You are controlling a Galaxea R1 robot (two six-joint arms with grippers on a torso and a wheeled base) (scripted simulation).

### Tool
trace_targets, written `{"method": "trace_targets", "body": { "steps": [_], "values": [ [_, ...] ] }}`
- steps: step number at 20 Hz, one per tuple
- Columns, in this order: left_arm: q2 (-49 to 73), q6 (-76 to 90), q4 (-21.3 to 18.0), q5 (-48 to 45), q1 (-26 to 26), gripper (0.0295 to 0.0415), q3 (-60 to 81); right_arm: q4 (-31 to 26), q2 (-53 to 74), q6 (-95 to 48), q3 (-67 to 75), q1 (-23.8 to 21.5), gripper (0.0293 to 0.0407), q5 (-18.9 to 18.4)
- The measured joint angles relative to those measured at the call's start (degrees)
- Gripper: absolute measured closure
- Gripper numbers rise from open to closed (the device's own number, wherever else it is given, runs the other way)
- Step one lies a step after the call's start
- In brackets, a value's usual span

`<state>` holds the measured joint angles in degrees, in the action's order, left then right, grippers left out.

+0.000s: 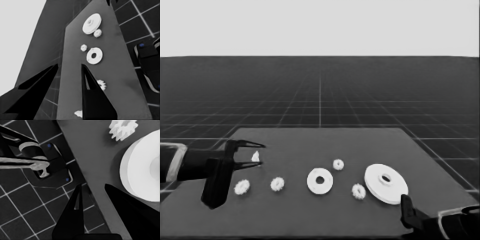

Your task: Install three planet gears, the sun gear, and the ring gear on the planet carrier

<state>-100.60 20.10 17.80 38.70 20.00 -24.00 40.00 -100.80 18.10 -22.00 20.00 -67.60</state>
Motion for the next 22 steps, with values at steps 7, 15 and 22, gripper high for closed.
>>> {"method": "trace_targets", "body": {
  "steps": [7, 15, 22],
  "values": [
    [-32.36, -76.27, 14.74, 54.79, -18.89, 0.0308, -18.60, -0.20, -0.02, -0.01, -0.05, 0.42, 0.0316, 0.04],
    [-40.96, -89.52, -2.78, 45.88, -24.94, 0.0326, -47.96, -0.03, 0.00, 0.00, -0.16, 0.32, 0.0315, -0.01],
    [-43.20, -86.99, 2.66, 42.12, -32.10, 0.0326, -54.19, -0.03, 0.00, 0.00, -0.16, 0.32, 0.0315, -0.01]
  ]
}}
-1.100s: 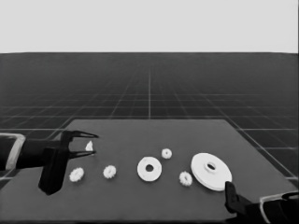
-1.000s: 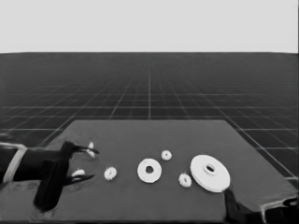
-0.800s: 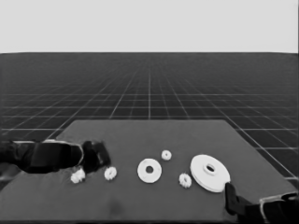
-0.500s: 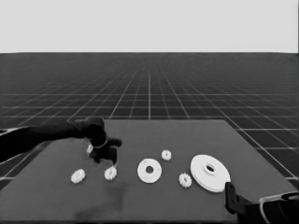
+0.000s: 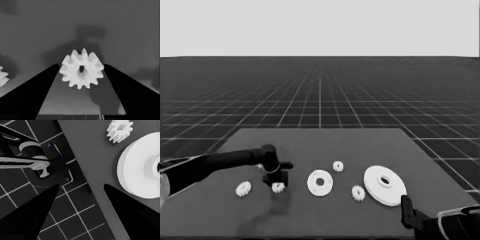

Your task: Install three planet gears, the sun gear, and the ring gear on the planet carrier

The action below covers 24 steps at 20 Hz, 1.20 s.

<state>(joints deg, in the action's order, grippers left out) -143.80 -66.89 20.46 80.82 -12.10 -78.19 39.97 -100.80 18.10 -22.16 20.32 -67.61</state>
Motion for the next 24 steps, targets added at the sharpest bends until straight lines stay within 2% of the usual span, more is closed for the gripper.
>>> {"method": "trace_targets", "body": {
  "steps": [2, 4, 12, 13, 15, 18, 22, 24],
  "values": [
    [-0.04, 0.05, 0.08, -0.07, -0.08, 0.0326, -0.12, 0.00, 0.00, 0.00, 0.00, 0.00, 0.0315, 0.00],
    [-0.06, 0.06, 0.10, -0.09, -0.11, 0.0397, -0.16, 0.00, 0.00, 0.00, 0.00, 0.00, 0.0315, 0.00],
    [-0.06, 0.07, 0.12, -0.10, -0.10, 0.0398, -0.17, 0.00, 0.00, 0.00, 0.00, 0.00, 0.0315, 0.00],
    [1.60, -1.88, -3.68, 2.65, 3.79, 0.0398, 4.23, 0.00, 0.00, 0.00, 0.00, 0.00, 0.0315, 0.00],
    [2.58, -3.15, -8.09, 4.69, 9.20, 0.0398, 6.98, 0.00, 0.00, 0.00, 0.00, 0.00, 0.0315, 0.00],
    [2.77, -3.41, -10.13, 5.39, 11.41, 0.0398, 7.54, 0.00, 0.00, 0.00, 0.00, 0.00, 0.0315, 0.00],
    [2.79, -3.43, -10.61, 5.53, 11.86, 0.0398, 7.60, 0.00, 0.00, 0.00, 0.00, 0.00, 0.0315, 0.00],
    [-12.84, -18.69, -9.56, 8.34, 11.54, 0.0398, 6.41, 0.00, 0.00, 0.00, 0.00, 0.00, 0.0315, 0.00]
  ]
}}
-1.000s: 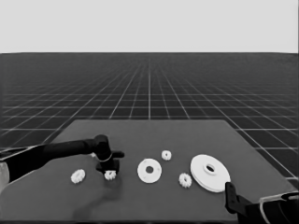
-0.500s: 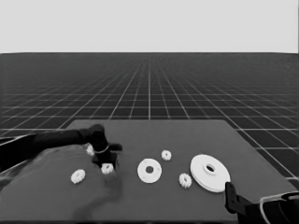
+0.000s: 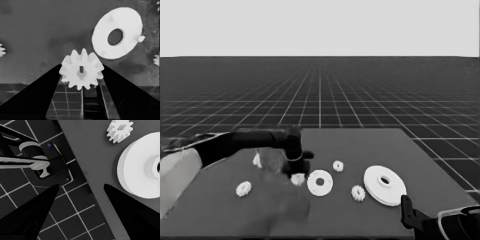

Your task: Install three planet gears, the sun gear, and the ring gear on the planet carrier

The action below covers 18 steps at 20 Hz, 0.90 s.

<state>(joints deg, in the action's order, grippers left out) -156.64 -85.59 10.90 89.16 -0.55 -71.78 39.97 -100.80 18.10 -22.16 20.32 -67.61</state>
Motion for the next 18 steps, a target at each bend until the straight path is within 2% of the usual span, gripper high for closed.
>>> {"method": "trace_targets", "body": {
  "steps": [3, 8, 9, 11, 18],
  "values": [
    [-9.53, -2.68, 0.02, 0.54, -0.15, 0.0398, -5.69, 0.00, 0.00, 0.00, 0.00, 0.00, 0.0315, 0.00],
    [-11.56, -2.84, 0.02, 0.60, -0.18, 0.0398, -7.65, 0.00, 0.00, 0.00, 0.00, 0.00, 0.0315, 0.00],
    [-11.91, -1.56, 4.16, 0.25, -4.05, 0.0398, -9.33, 0.00, 0.00, 0.00, 0.00, 0.00, 0.0315, 0.00],
    [-12.40, 0.16, 7.89, -0.54, -8.17, 0.0398, -11.78, 0.00, 0.00, 0.00, 0.00, 0.00, 0.0315, 0.00],
    [-12.74, 1.20, 9.69, -1.16, -9.94, 0.0398, -13.34, 0.00, 0.00, 0.00, 0.00, 0.00, 0.0315, 0.00]
  ]
}}
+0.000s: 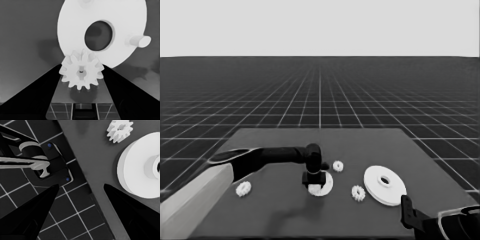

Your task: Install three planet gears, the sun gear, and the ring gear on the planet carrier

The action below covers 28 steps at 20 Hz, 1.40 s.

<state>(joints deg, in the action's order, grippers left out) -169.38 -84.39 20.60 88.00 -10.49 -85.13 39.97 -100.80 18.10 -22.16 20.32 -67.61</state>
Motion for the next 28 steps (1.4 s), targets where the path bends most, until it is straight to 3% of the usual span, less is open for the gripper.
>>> {"method": "trace_targets", "body": {
  "steps": [2, 4, 10, 13, 20, 21, 22, 23, 28],
  "values": [
    [-0.01, 0.02, 0.03, -0.02, -0.02, 0.0339, -0.02, 0.00, 0.00, 0.00, 0.00, 0.00, 0.0315, 0.00],
    [-0.01, 0.02, 0.04, -0.02, -0.03, 0.0327, -0.03, 0.00, 0.00, 0.00, 0.00, 0.00, 0.0315, 0.00],
    [-0.01, 0.02, 0.04, -0.02, -0.03, 0.0326, -0.03, 0.00, 0.00, 0.00, 0.00, 0.00, 0.0315, 0.00],
    [0.98, -3.59, -7.49, 1.72, 7.64, 0.0326, 4.99, 0.00, 0.00, 0.00, 0.00, 0.00, 0.0315, 0.00],
    [1.05, -4.04, -9.62, 1.76, 9.72, 0.0326, 5.53, 0.00, 0.00, 0.00, 0.00, 0.00, 0.0315, 0.00],
    [15.34, 0.70, -9.72, 0.65, 9.82, 0.0325, 23.34, 0.00, 0.00, 0.00, 0.00, 0.00, 0.0315, 0.00],
    [34.24, 9.83, -10.04, -1.09, 9.92, 0.0325, 28.93, 0.00, 0.00, 0.00, 0.00, 0.00, 0.0315, 0.00],
    [43.92, 20.23, -10.70, -3.03, 9.99, 0.0326, 25.74, 0.00, 0.00, 0.00, 0.00, 0.00, 0.0315, 0.00],
    [49.97, 36.12, -12.61, -5.50, 10.04, 0.0326, 13.84, 0.00, 0.00, 0.00, 0.00, 0.00, 0.0315, 0.00]
  ]
}}
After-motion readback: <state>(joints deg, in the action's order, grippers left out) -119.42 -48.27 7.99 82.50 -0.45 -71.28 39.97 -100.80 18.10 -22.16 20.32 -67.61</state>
